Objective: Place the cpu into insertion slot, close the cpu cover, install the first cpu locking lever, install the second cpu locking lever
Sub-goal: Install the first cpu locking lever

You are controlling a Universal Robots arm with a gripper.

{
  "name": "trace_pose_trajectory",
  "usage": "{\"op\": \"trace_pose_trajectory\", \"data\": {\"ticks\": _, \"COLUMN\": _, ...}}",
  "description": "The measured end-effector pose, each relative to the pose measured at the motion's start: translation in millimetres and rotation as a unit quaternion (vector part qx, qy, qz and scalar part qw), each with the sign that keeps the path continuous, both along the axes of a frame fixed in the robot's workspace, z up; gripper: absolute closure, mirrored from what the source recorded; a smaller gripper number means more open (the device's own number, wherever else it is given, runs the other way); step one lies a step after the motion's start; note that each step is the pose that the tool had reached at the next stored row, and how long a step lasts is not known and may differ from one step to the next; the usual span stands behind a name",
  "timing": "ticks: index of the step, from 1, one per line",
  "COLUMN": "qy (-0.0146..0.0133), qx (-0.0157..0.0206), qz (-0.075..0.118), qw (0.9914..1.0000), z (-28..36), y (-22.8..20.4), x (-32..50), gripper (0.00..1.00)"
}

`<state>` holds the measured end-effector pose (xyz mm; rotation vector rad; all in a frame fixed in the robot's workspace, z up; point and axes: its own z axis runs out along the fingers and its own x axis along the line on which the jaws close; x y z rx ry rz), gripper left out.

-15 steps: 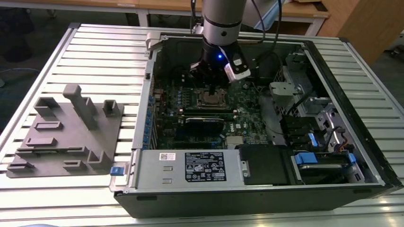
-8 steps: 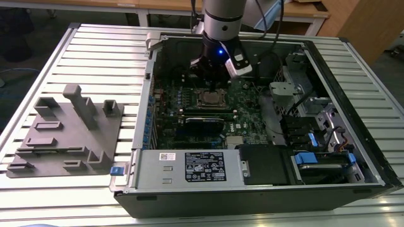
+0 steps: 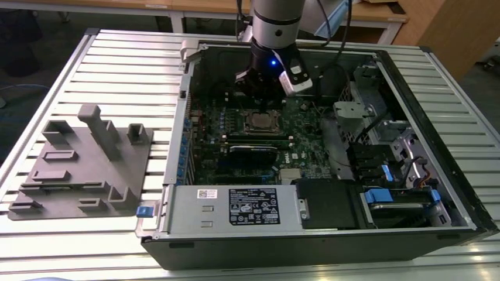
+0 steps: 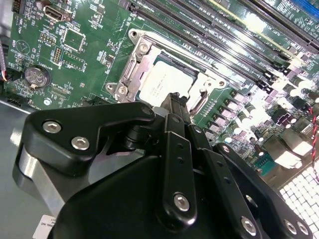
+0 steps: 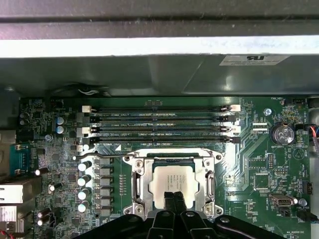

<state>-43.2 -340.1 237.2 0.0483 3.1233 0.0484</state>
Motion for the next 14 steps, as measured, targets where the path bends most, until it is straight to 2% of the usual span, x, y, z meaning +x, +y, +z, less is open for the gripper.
{"op": "trace_pose_trajectory", "data": {"ticks": 2, "qy": 0.0, "qx": -0.0001, "qz": 0.0, "qw": 1.0, "z": 0.0, "y": 0.0, "x": -1.5, "gripper": 0.89}}
{"op": "trace_pose_trajectory", "data": {"ticks": 5, "qy": 0.0, "qx": 0.0, "qz": 0.0, "qw": 1.0, "z": -0.2, "y": 0.0, "x": -8.1, "gripper": 0.89}}
{"op": "trace_pose_trajectory", "data": {"ticks": 14, "qy": -0.0004, "qx": 0.0, "qz": 0.0, "qw": 1.0, "z": -0.6, "y": 0.0, "x": -35.2, "gripper": 0.89}}
